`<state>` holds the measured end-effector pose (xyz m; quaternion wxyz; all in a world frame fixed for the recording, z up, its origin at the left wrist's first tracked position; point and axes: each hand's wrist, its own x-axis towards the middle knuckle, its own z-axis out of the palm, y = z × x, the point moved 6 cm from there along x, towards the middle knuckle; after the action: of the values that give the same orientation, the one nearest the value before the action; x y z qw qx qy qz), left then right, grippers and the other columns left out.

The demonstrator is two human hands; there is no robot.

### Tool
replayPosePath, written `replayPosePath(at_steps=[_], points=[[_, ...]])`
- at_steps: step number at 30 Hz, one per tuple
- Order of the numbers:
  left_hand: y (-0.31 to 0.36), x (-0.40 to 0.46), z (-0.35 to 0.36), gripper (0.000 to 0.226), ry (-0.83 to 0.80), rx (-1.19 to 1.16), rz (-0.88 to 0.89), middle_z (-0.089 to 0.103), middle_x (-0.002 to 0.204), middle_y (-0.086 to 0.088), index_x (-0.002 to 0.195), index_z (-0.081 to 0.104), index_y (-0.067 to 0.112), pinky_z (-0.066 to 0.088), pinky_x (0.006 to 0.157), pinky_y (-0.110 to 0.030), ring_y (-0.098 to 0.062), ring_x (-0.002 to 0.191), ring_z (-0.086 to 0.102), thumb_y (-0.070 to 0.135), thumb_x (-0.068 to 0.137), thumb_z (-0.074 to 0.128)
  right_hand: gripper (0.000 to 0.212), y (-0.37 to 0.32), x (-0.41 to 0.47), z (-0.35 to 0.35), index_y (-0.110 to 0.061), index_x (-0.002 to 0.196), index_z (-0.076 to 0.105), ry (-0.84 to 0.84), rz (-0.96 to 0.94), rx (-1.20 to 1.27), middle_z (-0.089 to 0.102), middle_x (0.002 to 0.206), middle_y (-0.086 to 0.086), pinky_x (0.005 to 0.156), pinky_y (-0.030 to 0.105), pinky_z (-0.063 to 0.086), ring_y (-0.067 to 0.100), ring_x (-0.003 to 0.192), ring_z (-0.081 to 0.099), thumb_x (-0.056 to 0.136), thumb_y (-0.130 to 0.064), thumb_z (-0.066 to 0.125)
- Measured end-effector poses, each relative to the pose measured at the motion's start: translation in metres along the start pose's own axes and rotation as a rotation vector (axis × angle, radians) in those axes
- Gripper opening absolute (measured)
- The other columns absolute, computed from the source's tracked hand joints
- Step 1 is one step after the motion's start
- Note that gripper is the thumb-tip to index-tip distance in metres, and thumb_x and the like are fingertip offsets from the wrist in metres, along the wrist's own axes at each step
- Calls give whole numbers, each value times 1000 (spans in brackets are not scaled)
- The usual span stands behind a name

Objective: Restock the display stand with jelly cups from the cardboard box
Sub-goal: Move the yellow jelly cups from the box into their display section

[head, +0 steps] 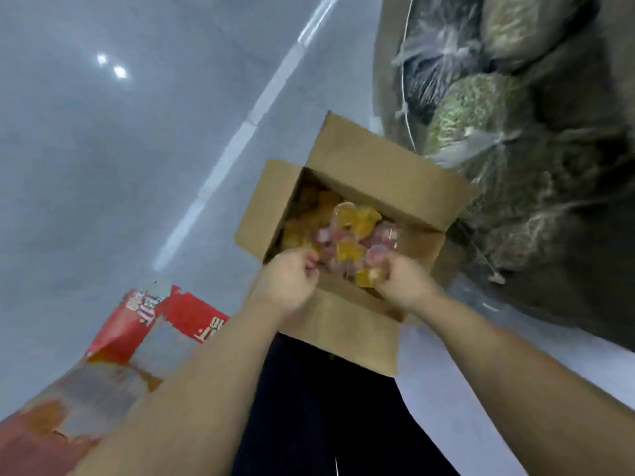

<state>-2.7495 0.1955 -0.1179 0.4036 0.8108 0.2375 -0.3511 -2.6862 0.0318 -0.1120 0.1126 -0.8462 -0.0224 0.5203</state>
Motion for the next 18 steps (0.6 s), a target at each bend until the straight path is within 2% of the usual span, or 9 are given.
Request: replayPosePath(at_steps=[3, 4, 6, 8, 10, 11, 15, 17, 18], points=[[-13, 68, 45, 42, -106, 182, 58, 59, 122, -16, 124, 52, 10, 41, 94, -32, -31, 114, 53, 25, 86, 61, 31, 27, 77, 16, -6, 115, 59, 68, 62, 21, 63, 117, 16, 82, 27, 46, 32, 108, 58, 90, -23, 55], [-15, 88, 57, 51, -130, 182, 63, 56, 126, -16, 129, 48, 11, 41, 97, -32, -31, 118, 52, 29, 84, 63, 33, 35, 100, 19, -7, 115, 60, 102, 100, 129, 63, 117, 15, 86, 29, 47, 32, 109, 59, 89, -27, 57], [-19, 121, 83, 64, -190, 181, 62, 52, 131, -15, 135, 42, 13, 40, 99, -32, -31, 120, 49, 36, 81, 66, 39, 48, 135, 24, -9, 113, 62, 150, 253, 423, 66, 112, 13, 77, 31, 51, 32, 101, 63, 86, -37, 60], [-25, 142, 107, 72, -252, 271, 49, 44, 138, -13, 139, 33, 19, 38, 104, -36, -31, 126, 43, 34, 79, 69, 52, 56, 158, 37, -9, 113, 59, 127, 411, 653, 66, 108, 13, 73, 32, 53, 30, 90, 65, 80, -49, 62], [-27, 156, 113, 69, -232, 350, 56, 44, 138, -11, 138, 33, 25, 39, 104, -40, -31, 126, 43, 27, 79, 69, 64, 59, 175, 45, -11, 116, 57, 155, 458, 695, 64, 104, 9, 79, 36, 52, 29, 92, 64, 72, -57, 67], [-26, 160, 111, 65, -203, 362, 62, 48, 134, -10, 135, 37, 27, 42, 101, -40, -31, 122, 46, 26, 79, 69, 65, 60, 178, 45, -12, 112, 58, 204, 464, 695, 64, 102, 8, 76, 35, 52, 28, 90, 64, 68, -58, 70], [-29, 147, 93, 60, -134, 242, 23, 49, 128, -11, 126, 47, 23, 43, 98, -38, -30, 119, 46, 25, 72, 74, 43, 64, 163, 43, -10, 92, 65, 325, 454, 820, 70, 99, 12, 64, 27, 56, 23, 82, 68, 69, -45, 74], [-27, 129, 78, 55, -91, 69, 13, 56, 116, -8, 116, 48, 18, 46, 86, -33, -28, 109, 54, 23, 70, 76, 25, 63, 140, 43, -11, 87, 67, 348, 373, 919, 71, 97, 15, 62, 25, 55, 21, 77, 68, 74, -31, 74], [-24, 117, 67, 50, -55, -16, 15, 59, 104, -4, 108, 47, 18, 45, 76, -29, -25, 97, 57, 23, 68, 77, 20, 62, 126, 43, -12, 87, 67, 349, 340, 964, 71, 98, 15, 69, 30, 57, 23, 80, 68, 75, -25, 74]])
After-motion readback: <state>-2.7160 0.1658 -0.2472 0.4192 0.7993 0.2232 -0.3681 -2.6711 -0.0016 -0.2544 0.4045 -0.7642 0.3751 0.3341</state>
